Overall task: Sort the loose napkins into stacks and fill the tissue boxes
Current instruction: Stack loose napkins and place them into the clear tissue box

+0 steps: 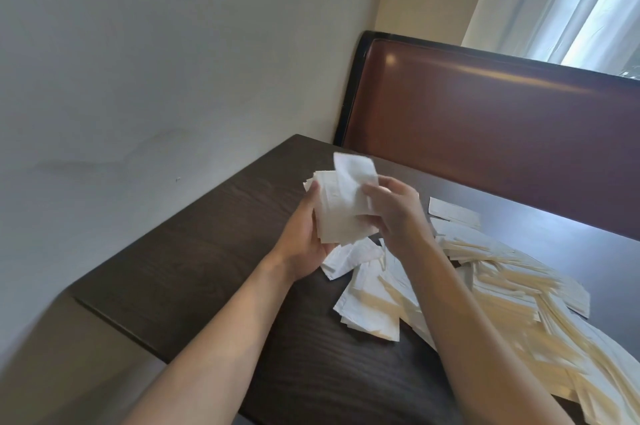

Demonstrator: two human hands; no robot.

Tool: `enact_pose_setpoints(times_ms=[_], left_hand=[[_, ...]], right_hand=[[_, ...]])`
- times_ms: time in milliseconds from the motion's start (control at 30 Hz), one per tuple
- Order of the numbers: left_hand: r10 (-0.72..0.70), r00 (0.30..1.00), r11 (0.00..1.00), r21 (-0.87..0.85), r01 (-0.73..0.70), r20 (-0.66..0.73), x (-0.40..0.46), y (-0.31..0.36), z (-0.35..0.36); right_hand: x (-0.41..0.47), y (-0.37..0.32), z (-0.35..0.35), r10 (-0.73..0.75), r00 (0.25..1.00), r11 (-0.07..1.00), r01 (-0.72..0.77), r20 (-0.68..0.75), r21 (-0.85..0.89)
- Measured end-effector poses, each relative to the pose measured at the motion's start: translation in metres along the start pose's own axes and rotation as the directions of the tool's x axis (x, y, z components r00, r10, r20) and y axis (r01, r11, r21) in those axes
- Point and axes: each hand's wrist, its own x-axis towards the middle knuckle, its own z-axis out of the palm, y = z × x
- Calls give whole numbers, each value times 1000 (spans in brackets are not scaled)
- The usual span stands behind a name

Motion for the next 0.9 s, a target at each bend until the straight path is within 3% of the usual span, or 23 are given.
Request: enact_pose_setpoints(times_ms=[233, 367, 500, 600, 667, 767, 833, 900], left_hand=[[0, 1000, 996, 91, 2, -25, 4, -6, -2], [16, 986, 995, 101, 1, -166, 10, -8, -4], [25, 947, 999, -23, -34, -320, 13, 0, -13], [41, 909, 991, -100, -91, -415, 12, 9, -20], [59, 887, 986, -112, -123, -457, 10, 11, -22], [63, 872, 982, -123, -140, -485, 8, 13, -20], [65, 867, 982, -121, -142, -494, 7, 14, -20], [62, 868, 985, -112, -133, -493, 7, 14, -20]], right_hand=[[2, 13, -1, 4, 988, 984, 23, 151, -176], [3, 10, -3, 75, 969, 978, -26, 234, -209], [10, 11, -10, 13, 993, 961, 21, 119, -276], [23, 28, -16, -125, 990, 817, 141, 66, -560], [27, 43, -14, -89, 987, 644, 160, 135, -748], [28, 60, -9, -42, 981, 451, 188, 189, -873], [31, 65, -7, -76, 976, 387, 219, 206, -896], [33, 65, -7, -95, 972, 413, 233, 213, -881]])
